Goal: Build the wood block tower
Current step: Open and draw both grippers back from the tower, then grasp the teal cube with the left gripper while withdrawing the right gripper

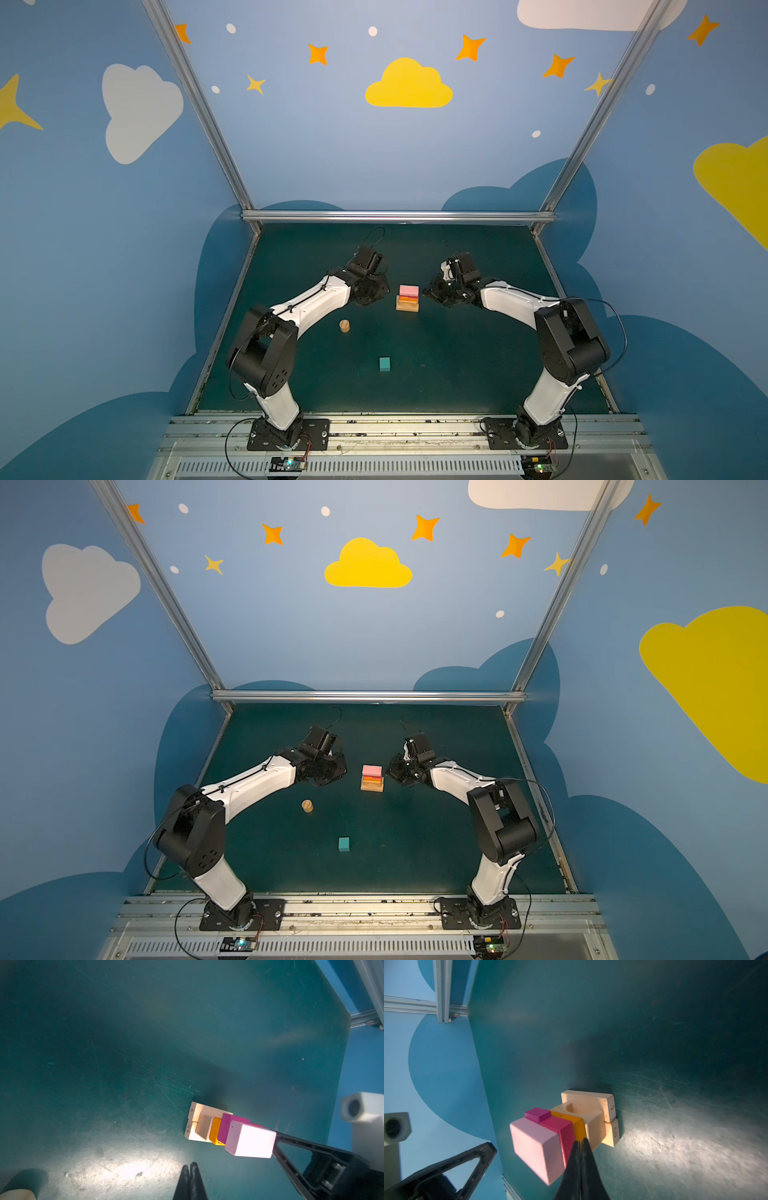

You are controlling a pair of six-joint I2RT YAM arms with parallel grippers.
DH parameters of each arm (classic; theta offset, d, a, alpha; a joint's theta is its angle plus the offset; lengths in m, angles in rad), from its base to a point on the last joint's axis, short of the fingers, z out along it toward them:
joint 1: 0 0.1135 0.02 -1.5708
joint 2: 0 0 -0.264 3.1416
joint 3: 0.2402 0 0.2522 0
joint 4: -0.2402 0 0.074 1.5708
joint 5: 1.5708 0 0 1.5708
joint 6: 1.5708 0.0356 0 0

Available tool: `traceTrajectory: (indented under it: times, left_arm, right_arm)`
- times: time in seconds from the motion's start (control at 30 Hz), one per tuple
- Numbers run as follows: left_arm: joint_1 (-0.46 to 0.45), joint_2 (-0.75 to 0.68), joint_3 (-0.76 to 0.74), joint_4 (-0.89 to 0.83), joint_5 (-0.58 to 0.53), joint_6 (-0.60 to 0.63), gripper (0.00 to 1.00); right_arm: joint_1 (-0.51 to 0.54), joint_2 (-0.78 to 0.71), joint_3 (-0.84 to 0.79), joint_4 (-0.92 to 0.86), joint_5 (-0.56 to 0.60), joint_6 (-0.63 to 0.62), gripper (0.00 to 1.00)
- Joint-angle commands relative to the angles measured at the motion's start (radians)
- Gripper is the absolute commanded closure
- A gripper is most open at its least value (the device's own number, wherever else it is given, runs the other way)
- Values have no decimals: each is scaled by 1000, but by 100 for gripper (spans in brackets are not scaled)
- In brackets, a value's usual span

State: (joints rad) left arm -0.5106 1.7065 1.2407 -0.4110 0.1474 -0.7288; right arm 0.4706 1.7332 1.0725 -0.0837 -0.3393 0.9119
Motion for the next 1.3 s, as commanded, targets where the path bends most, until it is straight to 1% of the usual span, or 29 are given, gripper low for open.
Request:
traceTrajectory:
  times: [0.0,0.2,0.3,0.4,0.5,0.57,0.63,0.67,0.77,0.8,0.83,0.9,0.93,1.0,1.03,1.13,1.2,1.27]
  left_arm:
    - [4,6,42,-41,-14,29,96]
    - [-3,-33,71,-137,-28,82,96]
    - [-16,-77,93,-241,-65,137,95]
    - [-46,-122,118,-371,-124,189,91]
    - [-95,-162,126,-490,-186,213,86]
    - [-128,-186,119,-543,-197,212,77]
    - [-165,-207,103,-582,-183,207,66]
    - [-183,-213,95,-599,-182,197,62]
    - [-241,-228,64,-647,-201,150,54]
    - [-261,-235,49,-656,-207,128,48]
    - [-280,-240,33,-658,-208,108,41]
    - [-309,-252,3,-646,-207,71,36]
    - [-323,-259,-13,-635,-204,53,35]
    - [-345,-266,-36,-617,-204,25,31]
    - [-355,-267,-46,-608,-204,11,31]
    - [-379,-254,-63,-595,-208,-12,30]
    - [-392,-231,-60,-609,-222,-22,30]
    - [-408,-204,-51,-625,-234,-26,29]
  right_arm:
    - [-7,-59,-21,-28,22,-21,100]
    - [-8,-123,-54,-52,38,-33,100]
    - [-8,-166,-74,-73,54,-46,100]
    - [-9,-211,-95,-103,69,-63,100]
    - [-10,-263,-117,-130,87,-75,100]
    - [-10,-292,-128,-149,99,-82,100]
    - [-9,-317,-136,-169,106,-90,100]
    - [-9,-331,-143,-177,111,-93,100]
    - [-10,-373,-173,-187,122,-92,100]
    - [-10,-391,-184,-189,126,-92,100]
    - [-10,-410,-197,-193,133,-92,96]
    - [-11,-444,-221,-201,147,-91,93]
    - [-10,-463,-233,-207,155,-91,89]
    - [-11,-495,-253,-218,170,-92,76]
    - [-13,-511,-262,-223,175,-93,67]
    - [-18,-546,-280,-244,179,-97,50]
    - [-20,-567,-295,-248,183,-96,41]
    - [-21,-586,-309,-249,186,-90,36]
